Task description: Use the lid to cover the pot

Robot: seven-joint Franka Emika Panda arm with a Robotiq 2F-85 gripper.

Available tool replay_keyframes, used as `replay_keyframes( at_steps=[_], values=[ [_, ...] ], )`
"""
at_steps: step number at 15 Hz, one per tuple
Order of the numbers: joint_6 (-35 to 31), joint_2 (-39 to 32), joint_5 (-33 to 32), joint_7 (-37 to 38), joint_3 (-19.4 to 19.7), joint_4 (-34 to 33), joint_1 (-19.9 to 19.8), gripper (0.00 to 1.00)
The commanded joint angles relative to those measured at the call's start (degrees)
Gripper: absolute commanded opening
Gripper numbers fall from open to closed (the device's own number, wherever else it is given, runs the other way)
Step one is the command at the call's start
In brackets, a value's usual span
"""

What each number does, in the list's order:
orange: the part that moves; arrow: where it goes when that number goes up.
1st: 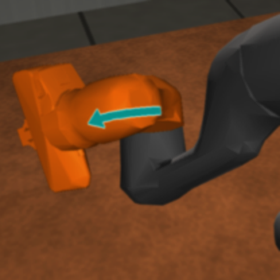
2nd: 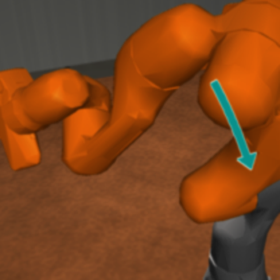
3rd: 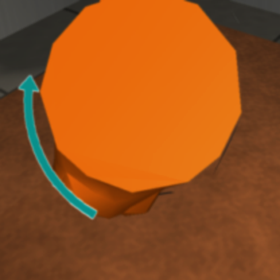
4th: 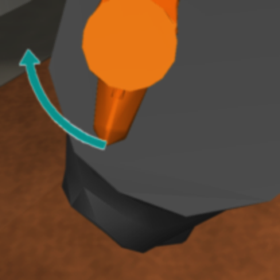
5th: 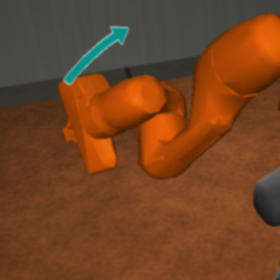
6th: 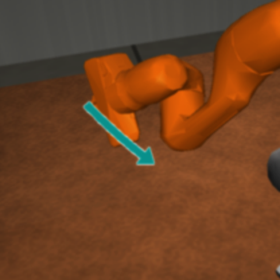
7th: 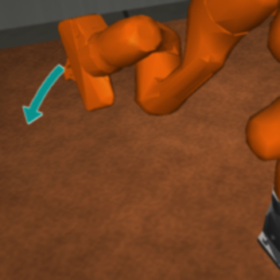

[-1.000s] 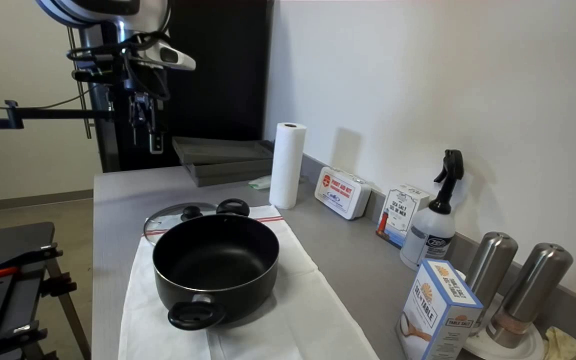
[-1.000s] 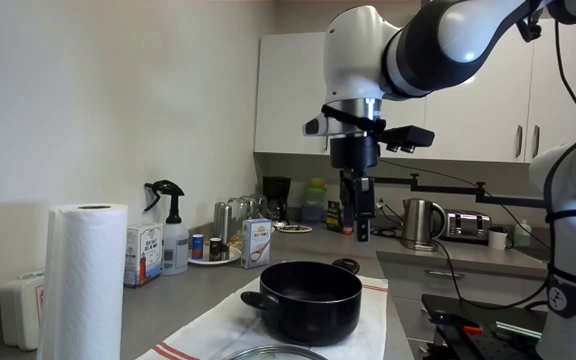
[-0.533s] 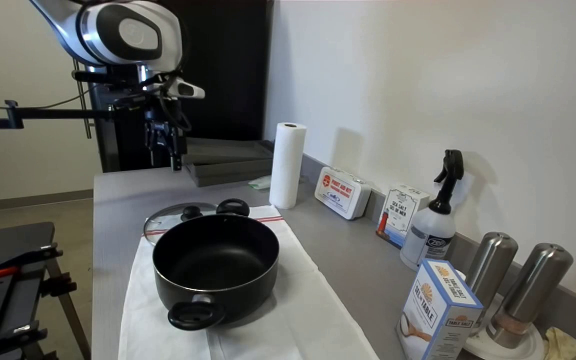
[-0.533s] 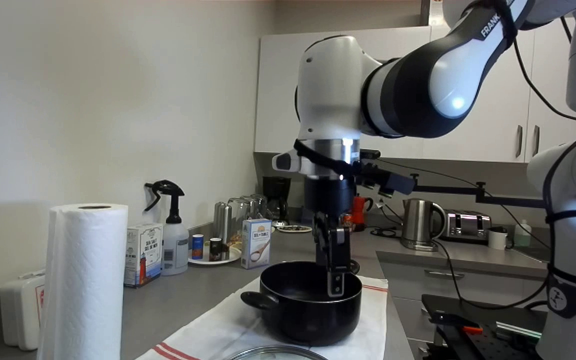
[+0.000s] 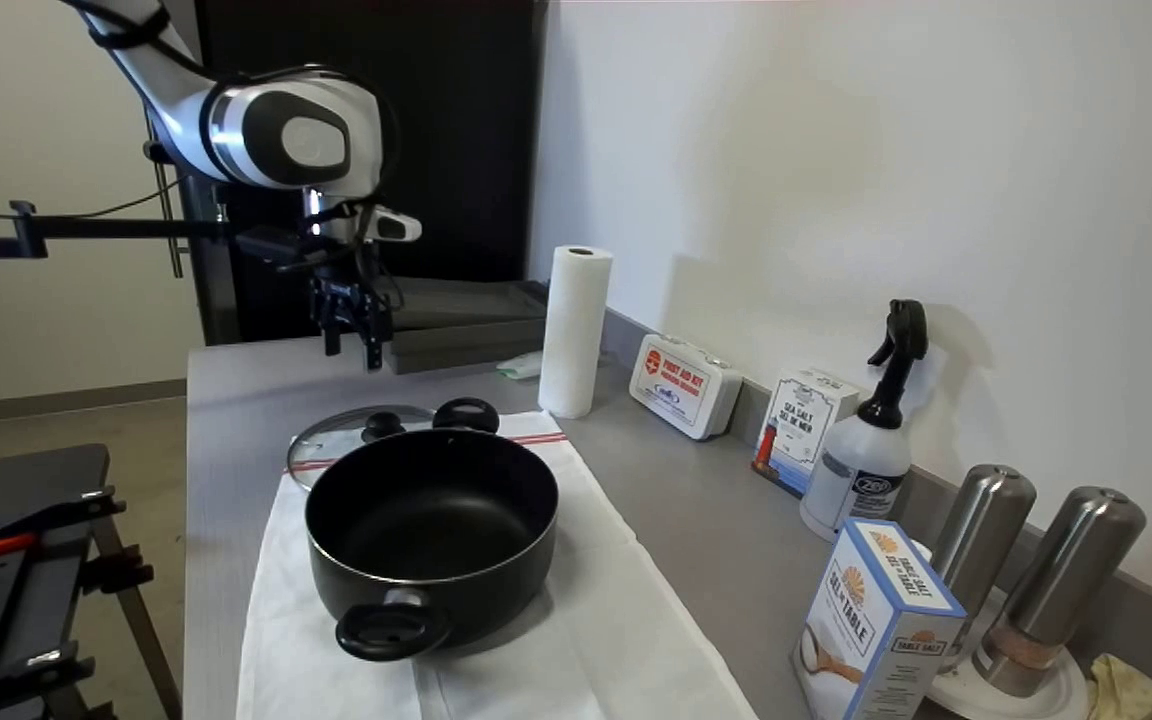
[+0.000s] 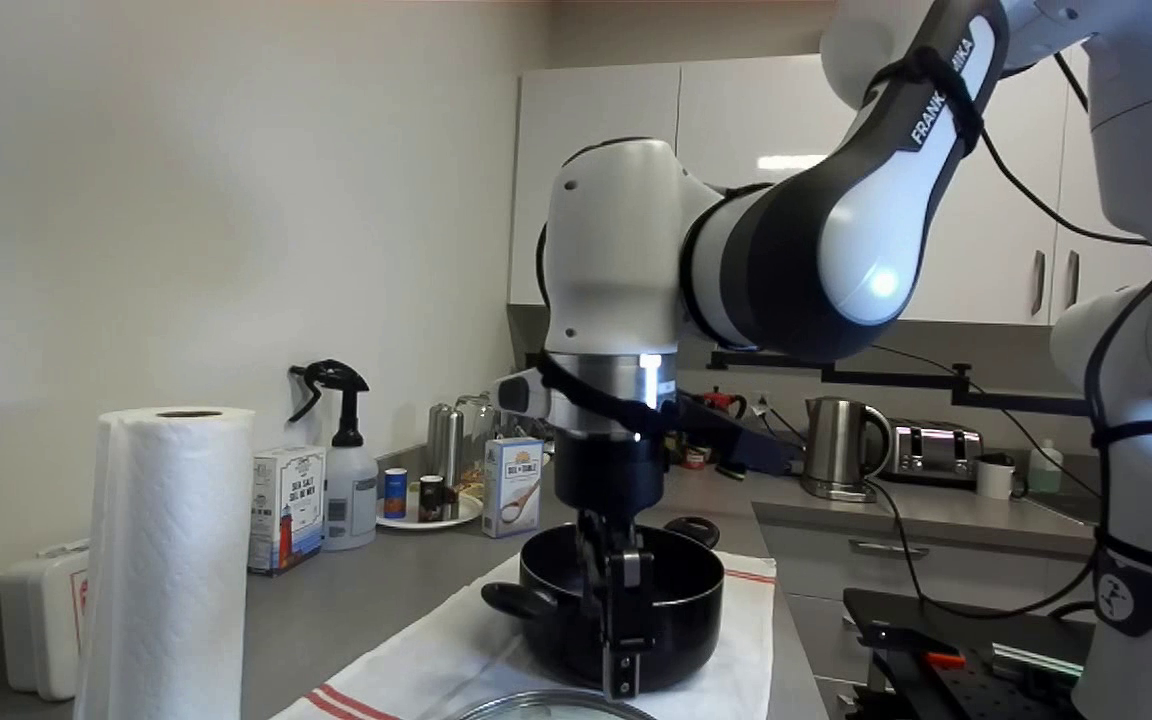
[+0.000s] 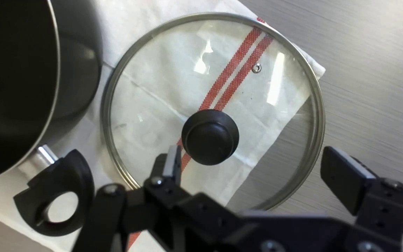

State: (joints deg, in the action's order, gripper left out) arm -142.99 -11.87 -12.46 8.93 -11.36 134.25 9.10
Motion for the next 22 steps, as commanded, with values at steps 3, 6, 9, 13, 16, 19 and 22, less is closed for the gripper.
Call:
replay_keyframes(
  at_steps=[3,6,9,13,16,19,22],
  values=[
    [-5.1,-7.3,0.3,-2.4,1.7,-3.6,1.6,1.00],
    [-7.5,-9.5,0.1,-3.3,2.2,-3.8,1.9,1.00],
    [-9.5,-11.1,-0.2,-3.7,3.2,-4.1,2.2,1.00],
    [-11.0,-13.0,-0.4,-4.5,4.6,-4.6,2.3,1.00],
    [-11.5,-14.3,-0.1,-5.3,5.4,-5.2,2.1,1.00],
    [-11.6,-15.2,0.1,-5.8,5.9,-5.8,2.0,1.00],
    [-11.5,-15.6,0.2,-6.0,6.0,-5.9,2.0,1.00]
  ],
)
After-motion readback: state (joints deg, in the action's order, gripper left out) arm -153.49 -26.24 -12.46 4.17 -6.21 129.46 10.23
